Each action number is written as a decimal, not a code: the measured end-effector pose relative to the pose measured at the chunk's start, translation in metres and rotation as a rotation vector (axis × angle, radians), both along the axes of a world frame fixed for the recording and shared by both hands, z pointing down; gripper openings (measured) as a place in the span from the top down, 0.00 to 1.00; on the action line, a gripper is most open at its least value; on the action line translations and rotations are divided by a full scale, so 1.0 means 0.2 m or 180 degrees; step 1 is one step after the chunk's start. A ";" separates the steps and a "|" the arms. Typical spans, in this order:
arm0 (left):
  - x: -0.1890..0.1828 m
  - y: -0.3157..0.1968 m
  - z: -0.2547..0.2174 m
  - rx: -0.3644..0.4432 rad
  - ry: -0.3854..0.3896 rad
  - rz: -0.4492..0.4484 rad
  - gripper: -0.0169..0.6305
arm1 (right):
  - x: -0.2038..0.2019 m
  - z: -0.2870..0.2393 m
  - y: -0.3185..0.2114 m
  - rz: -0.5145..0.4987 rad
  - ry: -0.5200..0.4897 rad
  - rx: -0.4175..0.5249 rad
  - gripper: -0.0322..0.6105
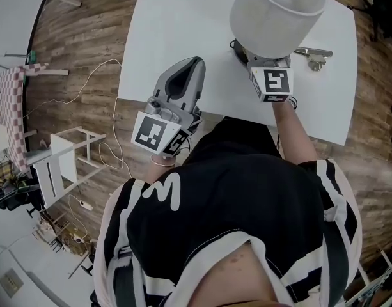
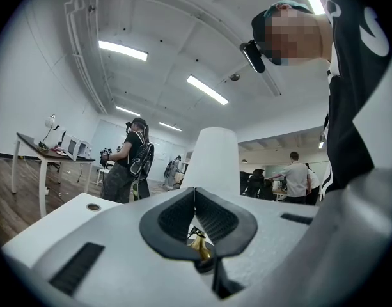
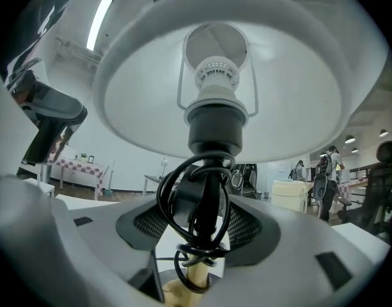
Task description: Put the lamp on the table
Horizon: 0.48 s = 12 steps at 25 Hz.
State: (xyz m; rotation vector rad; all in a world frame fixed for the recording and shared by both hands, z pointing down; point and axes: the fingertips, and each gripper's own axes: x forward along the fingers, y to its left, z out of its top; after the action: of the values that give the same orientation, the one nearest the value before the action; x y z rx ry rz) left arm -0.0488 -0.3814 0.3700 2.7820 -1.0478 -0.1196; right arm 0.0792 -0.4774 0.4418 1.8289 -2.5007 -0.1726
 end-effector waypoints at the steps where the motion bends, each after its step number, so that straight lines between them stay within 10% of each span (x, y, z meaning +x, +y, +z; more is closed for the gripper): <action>1: 0.01 0.00 0.00 0.0005 0.0001 0.0021 0.97 | 0.00 0.01 0.01 0.0001 -0.0002 -0.0024 0.58; 12: 0.12 -0.04 0.05 -0.0032 -0.0006 0.0242 0.97 | 0.06 0.05 0.22 0.0008 -0.0047 -0.0433 0.58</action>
State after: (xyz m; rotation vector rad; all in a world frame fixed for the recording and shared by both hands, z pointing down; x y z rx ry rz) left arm -0.0241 -0.3902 0.3805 2.8091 -0.9388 -0.1020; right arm 0.0908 -0.4336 0.4521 1.7869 -2.4525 0.0111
